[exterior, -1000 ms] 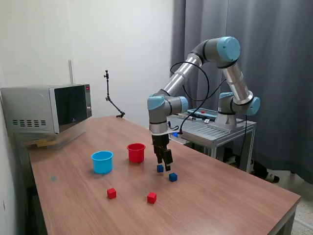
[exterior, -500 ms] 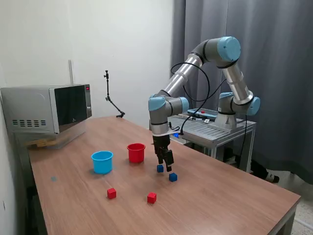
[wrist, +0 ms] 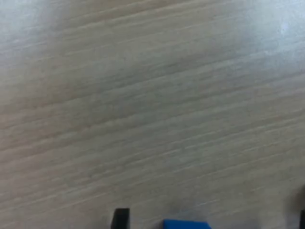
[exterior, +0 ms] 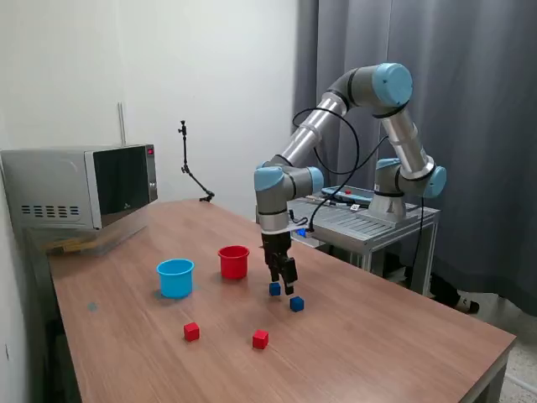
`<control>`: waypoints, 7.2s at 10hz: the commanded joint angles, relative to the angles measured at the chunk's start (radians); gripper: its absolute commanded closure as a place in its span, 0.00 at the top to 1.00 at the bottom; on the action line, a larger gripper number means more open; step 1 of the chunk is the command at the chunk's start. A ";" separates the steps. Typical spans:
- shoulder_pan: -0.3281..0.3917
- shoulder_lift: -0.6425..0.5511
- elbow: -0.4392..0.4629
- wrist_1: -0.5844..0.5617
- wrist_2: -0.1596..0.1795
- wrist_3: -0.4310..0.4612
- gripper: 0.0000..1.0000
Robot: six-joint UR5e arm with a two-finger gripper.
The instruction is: Place red objects in the red bin, and blue objects in the blue bin.
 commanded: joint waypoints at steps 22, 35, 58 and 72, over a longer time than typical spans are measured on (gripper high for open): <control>-0.004 0.021 -0.008 -0.029 -0.048 -0.002 1.00; -0.006 -0.008 -0.126 -0.008 -0.048 -0.003 0.00; -0.153 0.208 -0.716 0.244 -0.108 -0.134 0.00; -0.139 0.247 -0.702 0.241 -0.105 -0.143 0.00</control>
